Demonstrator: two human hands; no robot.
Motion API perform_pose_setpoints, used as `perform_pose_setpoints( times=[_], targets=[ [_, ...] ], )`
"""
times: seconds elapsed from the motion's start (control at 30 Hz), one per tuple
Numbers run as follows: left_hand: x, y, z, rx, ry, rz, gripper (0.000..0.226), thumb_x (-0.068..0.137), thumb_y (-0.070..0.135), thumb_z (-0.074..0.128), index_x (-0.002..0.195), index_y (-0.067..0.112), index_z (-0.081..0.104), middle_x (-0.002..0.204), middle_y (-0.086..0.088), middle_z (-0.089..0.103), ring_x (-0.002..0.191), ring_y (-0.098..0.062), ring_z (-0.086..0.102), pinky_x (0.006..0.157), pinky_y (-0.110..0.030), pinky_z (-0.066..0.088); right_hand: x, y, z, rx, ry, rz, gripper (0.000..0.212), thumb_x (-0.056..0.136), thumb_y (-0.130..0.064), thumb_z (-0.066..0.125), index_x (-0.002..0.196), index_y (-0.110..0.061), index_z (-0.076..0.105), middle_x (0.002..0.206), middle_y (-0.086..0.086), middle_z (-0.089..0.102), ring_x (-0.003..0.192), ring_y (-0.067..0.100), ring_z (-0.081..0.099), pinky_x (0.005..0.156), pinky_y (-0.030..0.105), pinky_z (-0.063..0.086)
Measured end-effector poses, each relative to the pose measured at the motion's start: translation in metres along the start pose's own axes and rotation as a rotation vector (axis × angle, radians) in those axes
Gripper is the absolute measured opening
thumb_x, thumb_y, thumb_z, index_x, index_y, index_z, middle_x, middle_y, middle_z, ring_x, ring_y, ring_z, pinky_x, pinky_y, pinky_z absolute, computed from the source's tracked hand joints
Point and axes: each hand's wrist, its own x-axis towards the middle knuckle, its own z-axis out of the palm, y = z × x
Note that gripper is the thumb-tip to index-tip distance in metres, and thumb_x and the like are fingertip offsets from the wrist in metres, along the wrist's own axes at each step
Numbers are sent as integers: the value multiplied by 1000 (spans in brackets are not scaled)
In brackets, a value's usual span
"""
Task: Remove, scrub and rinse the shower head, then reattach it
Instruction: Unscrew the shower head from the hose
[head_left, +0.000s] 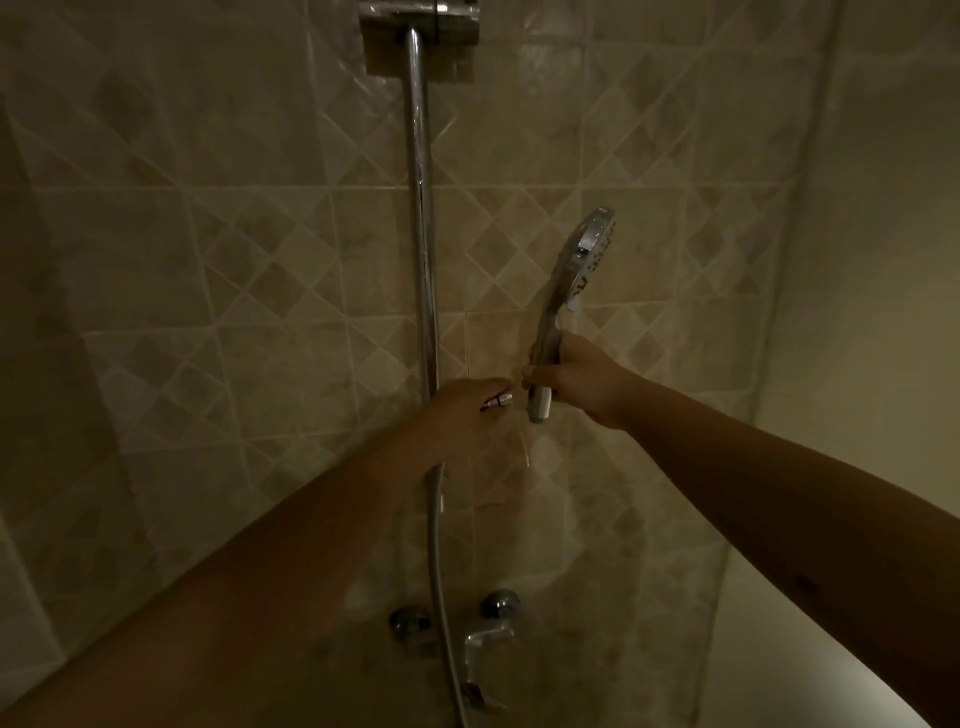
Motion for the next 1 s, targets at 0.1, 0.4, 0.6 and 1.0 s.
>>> perform_pose_setpoints(
  times=[0.1, 0.4, 0.6, 1.0],
  targets=[
    [22, 14, -30, -4, 0, 43, 36, 96, 3, 54, 131, -4, 55, 128, -23, 61, 118, -35, 58, 98, -26, 39, 8, -9, -6, 2, 42, -4, 14, 86, -5, 65, 99, -11, 61, 104, 13, 67, 105, 33, 64, 97, 53, 49],
    [95, 74, -167, 211, 110, 112, 13, 99, 15, 50, 109, 13, 58, 107, -6, 62, 99, -23, 59, 79, -27, 41, 54, -82, -24, 42, 111, -106, 15, 84, -19, 71, 91, -12, 60, 107, 22, 67, 99, 34, 67, 90, 56, 53],
    [140, 127, -228, 312, 261, 187, 30, 94, 8, 55, 124, 7, 57, 122, -10, 63, 109, -22, 59, 92, -32, 48, 84, -151, -30, -50, 192, -265, 18, 80, -24, 73, 81, -12, 60, 89, 15, 67, 87, 30, 67, 80, 45, 57],
    [178, 177, -290, 575, 397, 153, 15, 93, 0, 50, 83, 4, 60, 86, -13, 62, 80, -22, 60, 68, -26, 49, 141, -216, -61, -228, 490, -409, 24, 73, -24, 78, 64, -20, 56, 63, -2, 60, 56, 9, 57, 46, 21, 42]
  ],
)
